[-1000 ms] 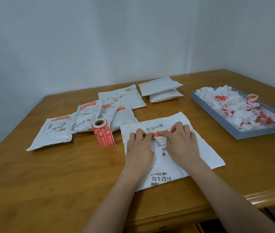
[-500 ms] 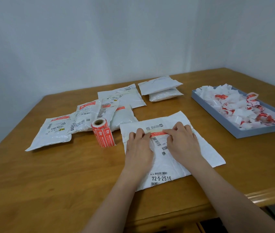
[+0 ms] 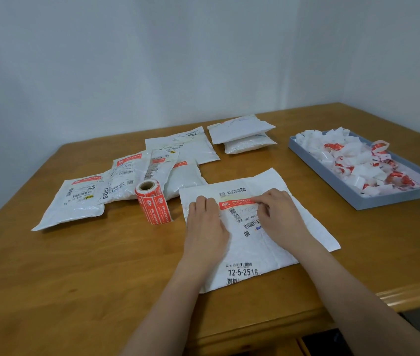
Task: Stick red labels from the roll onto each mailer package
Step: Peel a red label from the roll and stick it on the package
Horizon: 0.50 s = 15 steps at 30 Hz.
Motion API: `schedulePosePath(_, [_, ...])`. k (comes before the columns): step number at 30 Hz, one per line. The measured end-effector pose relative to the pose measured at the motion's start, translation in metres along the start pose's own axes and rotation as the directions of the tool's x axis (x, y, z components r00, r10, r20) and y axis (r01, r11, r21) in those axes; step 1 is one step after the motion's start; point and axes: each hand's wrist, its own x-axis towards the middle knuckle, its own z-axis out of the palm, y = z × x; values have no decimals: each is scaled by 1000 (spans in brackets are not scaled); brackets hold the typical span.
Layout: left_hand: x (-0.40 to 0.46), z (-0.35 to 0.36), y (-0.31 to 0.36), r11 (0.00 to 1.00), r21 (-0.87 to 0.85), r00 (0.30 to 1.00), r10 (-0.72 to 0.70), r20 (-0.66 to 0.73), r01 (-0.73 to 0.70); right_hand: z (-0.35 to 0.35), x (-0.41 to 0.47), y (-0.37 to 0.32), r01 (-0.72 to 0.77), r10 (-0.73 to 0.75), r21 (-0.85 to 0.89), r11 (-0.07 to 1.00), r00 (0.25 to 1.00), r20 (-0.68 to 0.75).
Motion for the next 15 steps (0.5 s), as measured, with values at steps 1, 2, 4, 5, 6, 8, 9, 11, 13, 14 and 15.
schedulePosePath(1, [0, 0, -1, 1000, 1, 1000, 14, 2, -14, 0, -1, 1, 9, -9, -7, 1000, 1000, -3])
schedulePosePath(2, [-1, 0, -1, 1000, 4, 999, 31, 8, -31, 0, -2, 1, 16, -16, -18, 1000, 1000, -5])
schedulePosePath(4, [-2, -1, -2, 998, 5, 998, 60, 27, -60, 0, -4, 0, 33, -33, -59, 998, 999, -1])
schedulePosePath(5, [-2, -1, -2, 998, -1, 997, 66, 35, -66, 0, -5, -1, 42, -42, -86, 995, 999, 3])
schedulePosePath(6, [-2, -2, -2, 998, -9, 997, 65, 43, -64, 0, -5, -1, 47, -46, -111, 993, 999, 10])
schedulePosePath(8, [-2, -2, -2, 998, -17, 997, 60, 55, -59, 0, -6, -2, 44, -41, -137, 990, 999, 19])
schedulePosePath(9, [-1, -3, -2, 998, -16, 997, 62, 55, -61, 0, -5, -2, 42, -40, -142, 989, 999, 20])
schedulePosePath(11, [-1, -3, -1, 998, -8, 996, 68, 55, -67, 0, -5, -3, 43, -41, -146, 988, 999, 20])
schedulePosePath(13, [-1, -3, -1, 998, -4, 996, 70, 59, -69, -1, -5, -4, 43, -41, -135, 990, 999, 16])
schedulePosePath(14, [0, -3, -1, 998, -7, 996, 70, 55, -70, -1, -4, -4, 40, -39, -125, 991, 999, 12])
schedulePosePath(15, [0, -3, -1, 997, -12, 996, 71, 49, -71, -1, -4, -4, 37, -36, -114, 993, 999, 7])
